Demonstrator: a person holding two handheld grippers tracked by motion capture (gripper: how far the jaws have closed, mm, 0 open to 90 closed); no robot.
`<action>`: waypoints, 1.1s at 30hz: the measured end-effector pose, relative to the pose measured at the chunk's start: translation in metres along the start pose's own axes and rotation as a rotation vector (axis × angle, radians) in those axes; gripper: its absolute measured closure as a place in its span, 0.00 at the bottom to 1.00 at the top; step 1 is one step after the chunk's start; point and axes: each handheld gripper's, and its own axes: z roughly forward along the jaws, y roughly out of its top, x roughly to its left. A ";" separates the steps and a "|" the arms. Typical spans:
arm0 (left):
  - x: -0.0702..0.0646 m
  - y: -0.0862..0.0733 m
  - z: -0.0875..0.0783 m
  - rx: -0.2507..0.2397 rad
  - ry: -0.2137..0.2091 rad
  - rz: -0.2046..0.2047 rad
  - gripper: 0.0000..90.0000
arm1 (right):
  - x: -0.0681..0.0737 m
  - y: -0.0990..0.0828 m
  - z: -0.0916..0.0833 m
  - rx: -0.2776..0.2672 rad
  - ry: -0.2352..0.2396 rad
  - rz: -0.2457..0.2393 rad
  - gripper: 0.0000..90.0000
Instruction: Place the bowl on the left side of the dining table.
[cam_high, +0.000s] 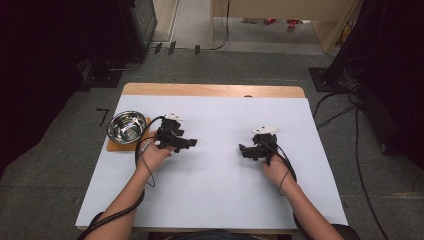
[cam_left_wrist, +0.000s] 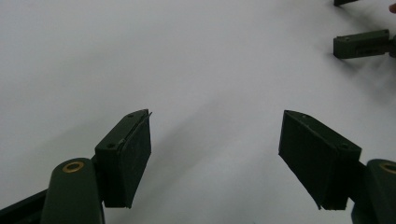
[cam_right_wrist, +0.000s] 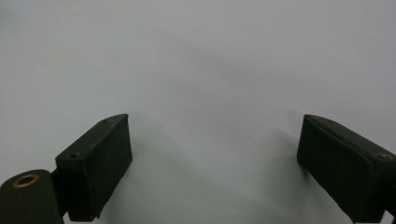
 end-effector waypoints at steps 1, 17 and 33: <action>-0.001 -0.001 0.001 0.002 -0.002 0.005 0.28 | 0.000 0.000 0.000 0.000 0.000 0.000 0.11; -0.021 -0.002 0.019 0.014 -0.031 0.071 0.28 | 0.000 0.000 0.000 0.000 0.000 0.001 0.11; -0.036 -0.004 0.034 0.058 -0.042 0.121 0.27 | 0.000 0.000 0.000 0.000 0.000 0.000 0.11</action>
